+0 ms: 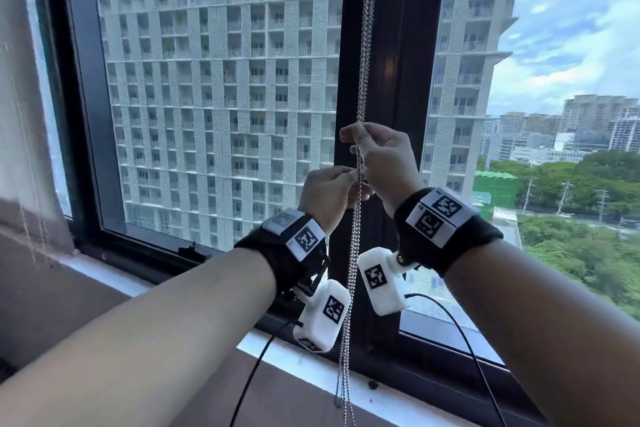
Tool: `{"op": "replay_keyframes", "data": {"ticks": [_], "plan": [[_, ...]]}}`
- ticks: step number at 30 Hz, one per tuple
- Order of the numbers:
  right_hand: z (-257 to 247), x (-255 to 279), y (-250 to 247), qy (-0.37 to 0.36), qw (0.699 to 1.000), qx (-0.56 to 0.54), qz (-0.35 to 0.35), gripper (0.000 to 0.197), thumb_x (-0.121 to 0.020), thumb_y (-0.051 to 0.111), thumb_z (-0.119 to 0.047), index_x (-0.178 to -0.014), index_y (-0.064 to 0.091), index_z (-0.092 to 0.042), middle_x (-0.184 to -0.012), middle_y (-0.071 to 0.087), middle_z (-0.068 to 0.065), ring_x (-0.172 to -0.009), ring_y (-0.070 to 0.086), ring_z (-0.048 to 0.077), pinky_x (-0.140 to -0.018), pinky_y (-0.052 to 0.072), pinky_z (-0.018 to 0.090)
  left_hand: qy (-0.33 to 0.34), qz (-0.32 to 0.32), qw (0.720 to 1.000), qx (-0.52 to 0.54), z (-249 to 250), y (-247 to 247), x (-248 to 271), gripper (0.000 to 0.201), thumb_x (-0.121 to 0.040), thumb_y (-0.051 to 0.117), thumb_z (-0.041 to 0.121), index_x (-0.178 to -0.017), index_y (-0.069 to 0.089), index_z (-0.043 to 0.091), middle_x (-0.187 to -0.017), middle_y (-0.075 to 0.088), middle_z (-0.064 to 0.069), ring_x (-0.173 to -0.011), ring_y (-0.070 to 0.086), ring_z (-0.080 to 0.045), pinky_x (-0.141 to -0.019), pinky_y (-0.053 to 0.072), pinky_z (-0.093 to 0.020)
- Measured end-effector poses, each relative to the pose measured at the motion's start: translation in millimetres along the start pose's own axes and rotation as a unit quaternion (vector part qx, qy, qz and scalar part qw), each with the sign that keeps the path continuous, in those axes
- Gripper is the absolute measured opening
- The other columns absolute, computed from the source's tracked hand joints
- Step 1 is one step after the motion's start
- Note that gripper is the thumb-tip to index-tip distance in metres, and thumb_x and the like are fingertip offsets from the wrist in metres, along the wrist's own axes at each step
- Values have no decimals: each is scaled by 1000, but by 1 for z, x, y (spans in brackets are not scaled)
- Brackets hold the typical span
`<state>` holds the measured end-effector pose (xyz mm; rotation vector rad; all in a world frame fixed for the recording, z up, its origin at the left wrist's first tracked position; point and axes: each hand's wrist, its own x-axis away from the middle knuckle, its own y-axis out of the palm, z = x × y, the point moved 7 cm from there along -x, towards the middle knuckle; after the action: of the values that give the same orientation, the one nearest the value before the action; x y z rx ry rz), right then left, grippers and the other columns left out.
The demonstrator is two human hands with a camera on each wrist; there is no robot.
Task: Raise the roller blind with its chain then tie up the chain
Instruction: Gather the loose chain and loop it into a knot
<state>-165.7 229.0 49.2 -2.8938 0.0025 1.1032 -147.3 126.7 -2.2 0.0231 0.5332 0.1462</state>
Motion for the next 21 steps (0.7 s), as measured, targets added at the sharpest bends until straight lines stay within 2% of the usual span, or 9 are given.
{"op": "replay_keyframes", "data": {"ticks": [3,6,7,9,12,14,17,19,21], "plan": [[0,3,2,7,1000,-16,-1,25,-99,55,-25,-100,74,-10,-96,72,-4,-75,62,2,-55,48,16,10,-8,999,30,9,0,7,22,-93,56,11,-79,69,1,-73,68,-14,-60,65,-16,-63,56,-25],[0,10,5,15,999,-31,-10,24,-99,56,-25,-100,74,-10,-96,71,-3,-74,62,5,-45,42,10,27,-5,999,22,16,-1,16,18,-91,59,11,-77,70,4,-76,68,-20,-72,65,-30,-76,56,-40],[-2,13,6,15,999,-32,-14,24,-99,56,-24,-100,75,-10,-97,72,-2,-76,63,3,-49,44,12,30,0,999,15,17,-3,18,17,-90,60,10,-77,70,4,-76,68,-20,-72,65,-30,-77,56,-42],[-5,20,7,12,999,-41,-18,22,-98,56,-23,-101,74,-11,-97,73,0,-78,63,2,-58,48,16,33,7,999,-5,19,-7,22,16,-88,62,10,-75,71,6,-68,69,-11,-62,64,-18,-70,55,-36],[-11,29,11,6,997,-71,-28,19,-97,58,-22,-100,75,-13,-90,72,0,-71,61,7,-52,45,15,35,9,999,-39,22,-13,27,15,-88,63,13,-79,72,5,-65,69,-6,-54,62,-8,-66,54,-30],[-13,35,12,5,996,-87,-34,15,-95,61,-23,-98,76,-18,-85,66,9,-61,50,22,-46,40,21,42,4,998,-48,26,-15,31,16,-88,62,14,-84,72,1,-72,70,-11,-57,64,-8,-66,56,-29],[-15,45,12,-7,993,-114,-35,18,-95,61,-15,-110,71,-12,-76,58,12,-51,42,18,-46,39,23,46,6,998,-52,29,-18,36,17,-88,63,14,-89,72,0,-84,72,-19,-74,71,-24,-76,59,-40],[-18,56,12,-29,993,-109,-32,28,-96,58,-7,-122,63,-14,-96,59,16,-55,50,13,-49,45,24,42,8,997,-60,29,-21,38,17,-88,63,18,-90,73,5,-89,73,-21,-86,70,-39,-82,55,-54],[-20,69,11,-51,995,-82,-23,41,-95,56,-1,-131,53,-20,-117,56,12,-59,57,2,-53,48,17,34,9,997,-66,28,-22,41,17,-90,61,17,-92,74,6,-91,74,-19,-88,70,-39,-81,55,-57]]}}
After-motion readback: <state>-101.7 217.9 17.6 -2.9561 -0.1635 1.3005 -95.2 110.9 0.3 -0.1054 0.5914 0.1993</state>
